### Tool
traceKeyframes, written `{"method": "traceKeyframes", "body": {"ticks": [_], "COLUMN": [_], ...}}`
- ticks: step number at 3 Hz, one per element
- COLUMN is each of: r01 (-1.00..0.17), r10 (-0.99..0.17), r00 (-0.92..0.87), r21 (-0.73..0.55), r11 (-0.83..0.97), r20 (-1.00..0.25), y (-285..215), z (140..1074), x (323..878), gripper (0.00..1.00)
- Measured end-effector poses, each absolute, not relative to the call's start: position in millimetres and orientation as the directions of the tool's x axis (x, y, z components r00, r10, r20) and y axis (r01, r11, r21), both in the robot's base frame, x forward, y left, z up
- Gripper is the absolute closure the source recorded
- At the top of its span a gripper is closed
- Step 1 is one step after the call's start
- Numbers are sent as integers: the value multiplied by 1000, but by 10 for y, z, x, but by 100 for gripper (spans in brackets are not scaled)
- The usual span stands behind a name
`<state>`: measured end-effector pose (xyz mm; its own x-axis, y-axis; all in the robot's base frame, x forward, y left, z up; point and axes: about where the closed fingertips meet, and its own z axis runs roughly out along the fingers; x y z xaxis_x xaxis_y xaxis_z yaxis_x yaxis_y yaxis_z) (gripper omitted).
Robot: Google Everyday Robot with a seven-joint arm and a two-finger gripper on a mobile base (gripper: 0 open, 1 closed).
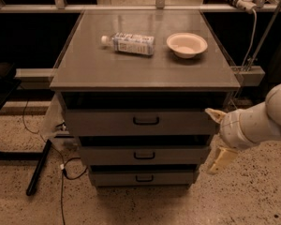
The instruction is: Open middle drawer
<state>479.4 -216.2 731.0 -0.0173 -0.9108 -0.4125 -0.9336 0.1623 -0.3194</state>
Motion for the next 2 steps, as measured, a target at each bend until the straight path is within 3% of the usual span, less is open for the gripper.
{"method": "traceKeyframes", "body": {"ticks": [2], "r01": [-909], "r10": [-879], "r00": [106], "r21": [-403], "r11": [104], "r20": [-466], "y": [-2299], "z": [6403], "x": [5049], "gripper": [0]}}
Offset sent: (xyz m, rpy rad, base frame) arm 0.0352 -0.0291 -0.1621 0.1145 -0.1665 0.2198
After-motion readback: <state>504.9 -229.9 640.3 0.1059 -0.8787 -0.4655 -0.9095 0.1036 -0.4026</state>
